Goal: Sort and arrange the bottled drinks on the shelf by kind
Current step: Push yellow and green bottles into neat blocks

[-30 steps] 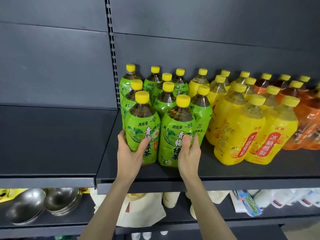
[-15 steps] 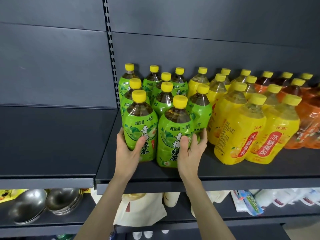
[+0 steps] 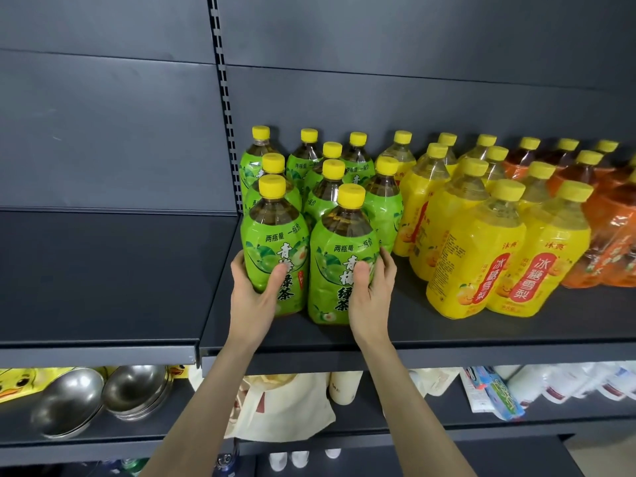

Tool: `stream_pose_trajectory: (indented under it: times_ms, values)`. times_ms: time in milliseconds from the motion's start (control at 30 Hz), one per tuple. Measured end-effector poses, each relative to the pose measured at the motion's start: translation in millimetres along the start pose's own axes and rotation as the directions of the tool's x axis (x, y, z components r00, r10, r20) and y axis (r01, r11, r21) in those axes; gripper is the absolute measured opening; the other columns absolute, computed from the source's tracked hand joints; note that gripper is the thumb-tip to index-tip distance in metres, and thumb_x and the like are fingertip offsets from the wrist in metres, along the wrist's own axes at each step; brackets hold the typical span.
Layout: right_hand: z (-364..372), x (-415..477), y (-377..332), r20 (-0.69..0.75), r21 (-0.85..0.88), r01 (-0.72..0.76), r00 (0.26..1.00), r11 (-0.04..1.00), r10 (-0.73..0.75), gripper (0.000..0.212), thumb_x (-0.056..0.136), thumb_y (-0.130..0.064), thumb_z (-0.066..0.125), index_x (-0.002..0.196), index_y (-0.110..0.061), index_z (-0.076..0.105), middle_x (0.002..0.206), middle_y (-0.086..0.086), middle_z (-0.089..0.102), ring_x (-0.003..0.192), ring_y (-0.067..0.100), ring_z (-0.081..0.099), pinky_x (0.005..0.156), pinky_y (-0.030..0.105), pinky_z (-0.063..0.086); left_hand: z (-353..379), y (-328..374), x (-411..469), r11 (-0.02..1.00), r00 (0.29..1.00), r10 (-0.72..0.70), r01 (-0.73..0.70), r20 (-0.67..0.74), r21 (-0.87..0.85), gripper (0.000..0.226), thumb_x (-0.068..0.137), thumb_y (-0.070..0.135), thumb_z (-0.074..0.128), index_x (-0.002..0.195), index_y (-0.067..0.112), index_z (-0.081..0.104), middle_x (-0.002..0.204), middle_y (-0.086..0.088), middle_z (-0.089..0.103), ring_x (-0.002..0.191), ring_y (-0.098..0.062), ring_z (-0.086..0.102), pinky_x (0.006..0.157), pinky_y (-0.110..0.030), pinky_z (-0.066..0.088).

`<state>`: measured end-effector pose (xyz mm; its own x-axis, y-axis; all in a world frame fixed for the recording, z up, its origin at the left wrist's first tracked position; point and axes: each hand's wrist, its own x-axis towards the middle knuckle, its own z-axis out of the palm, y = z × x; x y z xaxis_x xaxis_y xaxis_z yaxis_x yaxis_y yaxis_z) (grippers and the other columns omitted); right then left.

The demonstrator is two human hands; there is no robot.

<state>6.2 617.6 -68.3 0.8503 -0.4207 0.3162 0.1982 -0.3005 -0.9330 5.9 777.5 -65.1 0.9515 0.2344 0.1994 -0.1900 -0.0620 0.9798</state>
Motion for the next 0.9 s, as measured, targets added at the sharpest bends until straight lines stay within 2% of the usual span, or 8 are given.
stream_pose_trajectory:
  times_ms: [167, 233, 300, 400, 500, 567, 700, 900]
  values:
    - [-9, -10, -10, 0.019, -0.034, 0.000, 1.000, 0.999, 0.001, 0.077, 0.087, -0.061, 0.032, 0.138, -0.005, 0.046, 0.149, 0.007, 0.033, 0.138, 0.020, 0.030, 0.113, 0.033, 0.026, -6, 7, -7, 0.998, 0.999, 0.003, -0.005, 0.036, 0.058, 0.077, 0.073, 0.060, 0.061, 0.138, 0.027, 0.038, 0.106, 0.026, 0.062, 0.091, 0.016, 0.059, 0.065, -0.006, 0.050]
    - [-14, -16, -15, 0.017, -0.035, 0.003, 1.000, 0.999, -0.002, 0.074, 0.088, -0.063, 0.037, 0.139, -0.010, 0.045, 0.144, 0.004, 0.040, 0.130, 0.012, 0.038, 0.108, 0.030, 0.032, -12, 10, -13, 0.990, 0.999, 0.041, -0.043, 0.014, 0.136, 0.058, 0.078, 0.057, 0.061, 0.128, 0.030, 0.049, 0.099, 0.029, 0.064, 0.088, 0.016, 0.060, 0.063, -0.003, 0.047]
    - [-22, -24, -19, 0.008, -0.035, 0.004, 1.000, 0.999, -0.004, 0.068, 0.088, -0.061, 0.044, 0.138, -0.015, 0.047, 0.139, 0.000, 0.048, 0.121, 0.005, 0.044, 0.102, 0.028, 0.037, -19, 12, -23, 0.979, 0.994, 0.103, -0.098, -0.020, 0.177, 0.038, 0.086, 0.043, 0.062, 0.121, 0.030, 0.055, 0.097, 0.029, 0.064, 0.091, 0.014, 0.061, 0.070, -0.004, 0.048]
    - [-35, -38, -28, -0.018, -0.072, 0.020, 1.000, 0.997, -0.021, 0.045, 0.093, -0.039, 0.058, 0.132, -0.016, 0.053, 0.127, 0.001, 0.057, 0.112, 0.012, 0.056, 0.096, 0.034, 0.049, -30, 17, -38, 0.974, 0.986, 0.150, -0.134, -0.072, 0.184, 0.027, 0.091, 0.025, 0.062, 0.116, 0.018, 0.062, 0.097, 0.021, 0.065, 0.095, 0.004, 0.062, 0.073, -0.004, 0.047]
    - [-41, -56, -43, -0.050, -0.116, 0.110, 0.992, 0.987, -0.117, 0.028, 0.092, -0.020, 0.062, 0.120, -0.016, 0.061, 0.116, 0.001, 0.062, 0.100, 0.008, 0.059, 0.087, 0.014, 0.046, -45, 30, -46, 0.964, 0.979, 0.192, -0.175, -0.069, 0.198, 0.009, 0.091, 0.019, 0.062, 0.098, 0.018, 0.068, 0.084, 0.019, 0.068, 0.085, 0.002, 0.065, 0.072, -0.006, 0.047]
    - [-39, -66, -57, -0.055, -0.119, 0.152, 0.986, 0.981, -0.159, 0.021, 0.091, -0.017, 0.063, 0.113, -0.016, 0.063, 0.111, 0.000, 0.064, 0.096, 0.004, 0.060, 0.082, 0.007, 0.042, -57, 43, -49, 0.960, 0.971, 0.224, -0.206, -0.080, 0.191, 0.010, 0.091, 0.017, 0.063, 0.089, 0.026, 0.067, 0.080, 0.019, 0.069, 0.080, 0.002, 0.065, 0.073, -0.008, 0.048]
    - [-16, -84, -89, 0.008, -0.074, 0.191, 0.982, 0.979, -0.191, 0.016, 0.091, -0.018, 0.063, 0.107, -0.015, 0.066, 0.101, -0.002, 0.067, 0.091, -0.001, 0.061, 0.081, 0.017, 0.047, -100, 61, -55, 0.962, 0.965, 0.242, -0.225, -0.098, 0.151, 0.013, 0.092, 0.019, 0.062, 0.087, 0.029, 0.067, 0.084, 0.009, 0.072, 0.085, -0.009, 0.068, 0.078, -0.021, 0.051]
    - [71, -134, -125, 0.106, 0.045, 0.188, 0.976, 0.981, -0.192, 0.009, 0.092, -0.015, 0.062, 0.100, -0.017, 0.067, 0.094, -0.002, 0.068, 0.088, -0.004, 0.061, 0.076, 0.011, 0.046, -207, 62, -62, 0.963, 0.967, 0.226, -0.203, -0.121, 0.178, 0.009, 0.090, 0.024, 0.061, 0.089, 0.032, 0.065, 0.089, 0.008, 0.072, 0.090, -0.009, 0.068, 0.081, -0.025, 0.049]
